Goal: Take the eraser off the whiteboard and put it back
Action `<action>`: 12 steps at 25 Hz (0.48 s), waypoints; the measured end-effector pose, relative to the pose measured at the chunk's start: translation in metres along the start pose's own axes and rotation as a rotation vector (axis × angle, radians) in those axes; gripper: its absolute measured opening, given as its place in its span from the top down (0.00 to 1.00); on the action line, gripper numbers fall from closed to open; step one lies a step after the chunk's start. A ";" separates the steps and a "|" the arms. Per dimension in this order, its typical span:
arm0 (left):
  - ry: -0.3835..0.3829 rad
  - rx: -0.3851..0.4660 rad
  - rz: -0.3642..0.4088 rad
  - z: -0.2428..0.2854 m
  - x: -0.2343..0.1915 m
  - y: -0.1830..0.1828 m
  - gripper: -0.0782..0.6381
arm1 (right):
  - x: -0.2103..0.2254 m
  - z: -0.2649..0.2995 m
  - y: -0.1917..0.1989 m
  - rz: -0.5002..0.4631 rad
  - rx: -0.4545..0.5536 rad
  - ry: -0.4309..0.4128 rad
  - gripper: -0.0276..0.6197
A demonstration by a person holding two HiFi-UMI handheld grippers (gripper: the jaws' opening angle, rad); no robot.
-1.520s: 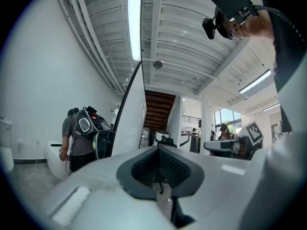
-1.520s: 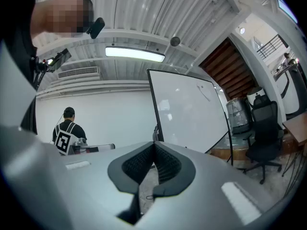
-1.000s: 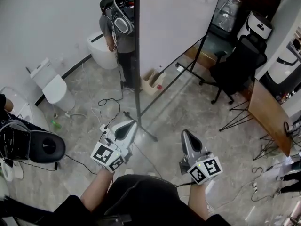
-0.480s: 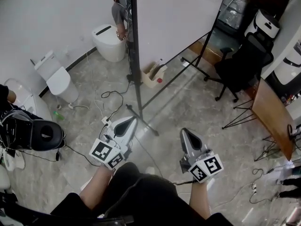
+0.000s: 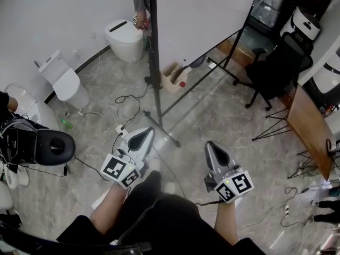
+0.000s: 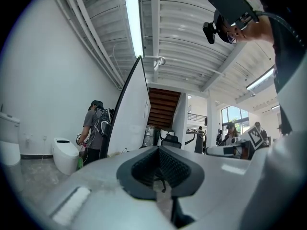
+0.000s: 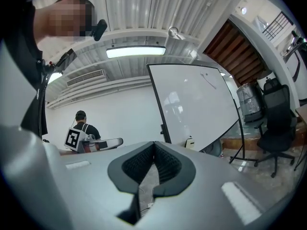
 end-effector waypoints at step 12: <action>0.056 -0.013 -0.021 0.038 -0.049 0.005 0.88 | 0.014 0.046 -0.009 -0.006 0.010 0.063 0.94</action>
Point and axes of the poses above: the fingertips, and each gripper's own axes: z forward along the fingers, x to its right, y out of its underside, the point moved 8 cm from there along -z, backward along the fingers, and after that the axes turned 4 degrees about z, right-handed, at the moved point
